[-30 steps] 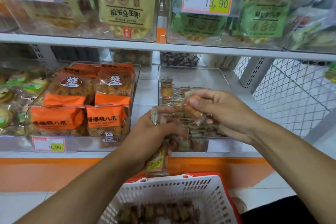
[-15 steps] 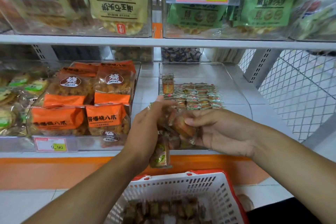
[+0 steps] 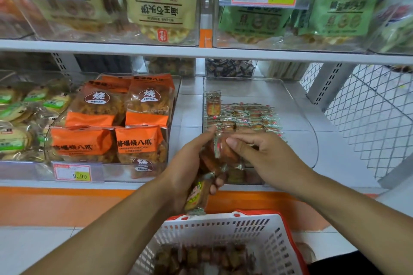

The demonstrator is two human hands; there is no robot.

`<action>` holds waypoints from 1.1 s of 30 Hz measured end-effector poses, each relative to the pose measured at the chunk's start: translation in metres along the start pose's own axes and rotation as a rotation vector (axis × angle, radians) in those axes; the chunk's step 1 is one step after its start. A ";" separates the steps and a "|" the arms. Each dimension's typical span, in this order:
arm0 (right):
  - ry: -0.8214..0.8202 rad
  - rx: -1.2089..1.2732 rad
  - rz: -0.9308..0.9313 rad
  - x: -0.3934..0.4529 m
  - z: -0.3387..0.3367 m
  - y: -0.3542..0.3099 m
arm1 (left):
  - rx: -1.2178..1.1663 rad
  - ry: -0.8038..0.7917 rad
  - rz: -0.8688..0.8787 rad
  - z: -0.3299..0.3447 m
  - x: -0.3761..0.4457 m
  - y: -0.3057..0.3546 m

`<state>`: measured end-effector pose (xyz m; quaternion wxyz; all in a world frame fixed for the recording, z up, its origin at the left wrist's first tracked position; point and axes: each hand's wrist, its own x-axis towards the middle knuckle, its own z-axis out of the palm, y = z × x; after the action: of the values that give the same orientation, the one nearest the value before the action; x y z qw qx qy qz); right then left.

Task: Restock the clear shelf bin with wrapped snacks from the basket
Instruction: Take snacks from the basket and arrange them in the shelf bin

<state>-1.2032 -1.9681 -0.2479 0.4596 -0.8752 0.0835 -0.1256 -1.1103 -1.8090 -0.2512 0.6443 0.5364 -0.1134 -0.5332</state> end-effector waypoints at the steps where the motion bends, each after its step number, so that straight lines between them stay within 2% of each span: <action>1: 0.029 -0.007 -0.001 -0.001 0.002 0.001 | -0.014 0.014 0.013 0.000 0.001 -0.001; 3: 0.015 0.033 0.035 -0.002 0.003 0.002 | -0.031 0.029 0.019 0.000 0.001 -0.002; 4: -0.048 0.105 0.078 -0.002 0.003 0.001 | -0.034 0.027 0.009 0.000 0.001 -0.001; 7: -0.357 0.440 0.227 -0.003 -0.003 -0.003 | -0.018 0.007 -0.061 0.000 0.000 -0.001; 9: -0.487 0.524 0.247 -0.003 -0.007 -0.004 | 0.023 0.013 -0.097 0.000 0.000 -0.001; 12: -0.569 0.627 0.294 -0.002 -0.010 -0.003 | 0.093 0.028 -0.126 0.001 -0.002 0.000; 15: -0.616 0.588 0.200 -0.002 -0.016 -0.006 | 0.088 0.026 -0.105 0.003 -0.002 0.002; 17: -0.557 0.514 0.149 0.002 -0.022 -0.006 | 0.070 0.045 -0.066 0.004 -0.001 0.005; 20: -0.230 0.486 0.161 0.022 -0.029 0.001 | 0.030 0.157 -0.019 0.007 -0.001 0.008; 23: 0.054 0.462 0.297 0.062 -0.022 0.015 | -0.013 0.266 0.077 0.008 0.001 0.012; 28: 0.171 0.437 0.486 0.129 0.012 0.044 | -0.044 0.339 0.205 0.007 0.006 0.019; 33: 0.268 0.220 0.493 0.158 0.031 0.068 | -0.076 0.343 0.231 0.004 0.009 0.024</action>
<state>-1.0450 -2.0239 -0.2980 0.5530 -0.7492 0.3393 -0.1331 -1.0958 -1.8221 -0.2339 0.7309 0.5778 -0.0427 -0.3607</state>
